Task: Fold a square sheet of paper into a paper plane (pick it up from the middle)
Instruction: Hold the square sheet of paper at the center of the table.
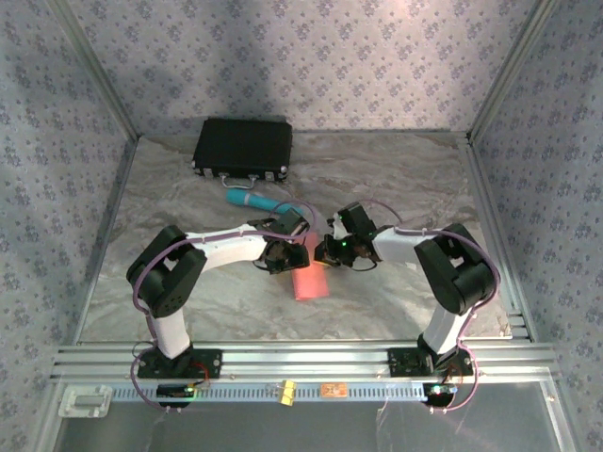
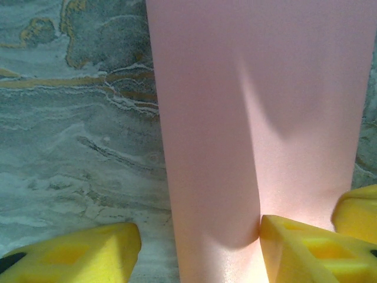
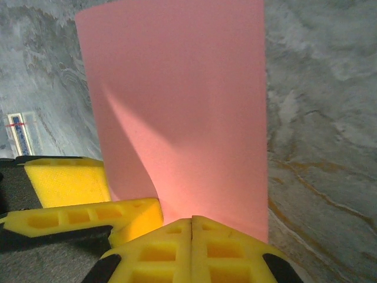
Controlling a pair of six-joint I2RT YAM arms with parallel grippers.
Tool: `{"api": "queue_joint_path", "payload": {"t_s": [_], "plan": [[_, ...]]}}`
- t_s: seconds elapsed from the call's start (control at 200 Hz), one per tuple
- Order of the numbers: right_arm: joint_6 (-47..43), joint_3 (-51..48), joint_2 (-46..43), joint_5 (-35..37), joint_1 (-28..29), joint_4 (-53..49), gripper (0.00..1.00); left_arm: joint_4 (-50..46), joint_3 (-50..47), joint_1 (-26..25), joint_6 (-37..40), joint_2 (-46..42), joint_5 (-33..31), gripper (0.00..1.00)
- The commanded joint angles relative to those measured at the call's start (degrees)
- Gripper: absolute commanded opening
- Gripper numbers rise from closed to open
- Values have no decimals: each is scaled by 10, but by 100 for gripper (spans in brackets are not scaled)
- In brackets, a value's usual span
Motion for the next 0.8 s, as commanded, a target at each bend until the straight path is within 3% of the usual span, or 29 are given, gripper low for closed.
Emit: {"api": "queue_joint_path", "payload": {"t_s": [0.0,0.18,0.49,0.794], "plan": [[-13,23,21,-22,5,-2,0,41,-29,-4,6,64,11,60],[-77,24,41,31,7,-94,0,42,-29,-4,7,62,11,60],[-103,-14,59,101,4,-116,0,61,-34,-4,8,36,18,62],[-89,-32,20,142,-5,-120,0,94,-31,-3,30,-84,14,75]]}}
